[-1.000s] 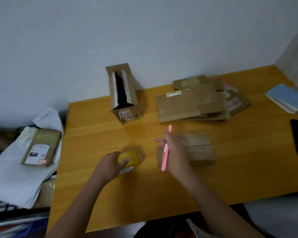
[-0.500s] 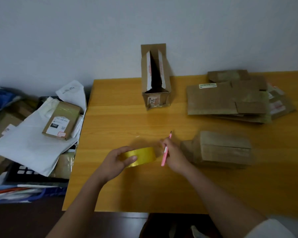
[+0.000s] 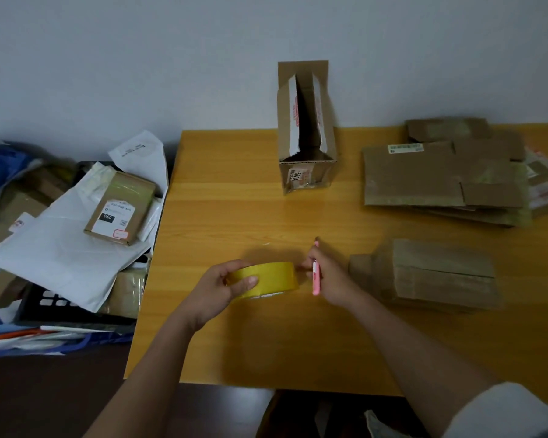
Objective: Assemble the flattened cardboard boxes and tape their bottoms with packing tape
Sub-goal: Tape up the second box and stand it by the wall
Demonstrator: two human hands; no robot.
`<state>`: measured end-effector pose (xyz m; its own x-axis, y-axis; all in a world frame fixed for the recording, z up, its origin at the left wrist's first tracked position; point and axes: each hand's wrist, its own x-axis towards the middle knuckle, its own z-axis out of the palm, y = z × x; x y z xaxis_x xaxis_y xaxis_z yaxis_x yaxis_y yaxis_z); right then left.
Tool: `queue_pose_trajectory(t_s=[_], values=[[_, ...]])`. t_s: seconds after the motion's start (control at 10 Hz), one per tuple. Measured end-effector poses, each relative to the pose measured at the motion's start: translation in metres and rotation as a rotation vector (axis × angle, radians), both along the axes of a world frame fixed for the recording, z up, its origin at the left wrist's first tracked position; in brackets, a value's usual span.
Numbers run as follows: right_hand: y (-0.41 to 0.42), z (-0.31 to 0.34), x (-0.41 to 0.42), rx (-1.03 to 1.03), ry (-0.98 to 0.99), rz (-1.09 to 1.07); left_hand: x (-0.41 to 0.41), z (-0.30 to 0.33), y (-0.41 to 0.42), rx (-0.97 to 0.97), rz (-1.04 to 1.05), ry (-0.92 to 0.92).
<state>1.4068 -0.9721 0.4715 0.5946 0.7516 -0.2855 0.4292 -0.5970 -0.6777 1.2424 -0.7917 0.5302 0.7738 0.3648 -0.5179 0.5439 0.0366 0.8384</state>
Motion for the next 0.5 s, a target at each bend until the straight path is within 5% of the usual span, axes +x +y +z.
queue_pose_trajectory(t_s=[0.4, 0.5], values=[[0.005, 0.006, 0.006, 0.023, -0.063, -0.010, -0.001, -0.005, 0.006, -0.054, 0.007, 0.011], [0.003, 0.017, 0.007, -0.005, 0.175, -0.058, 0.000, -0.004, 0.004, -0.075, 0.007, 0.020]])
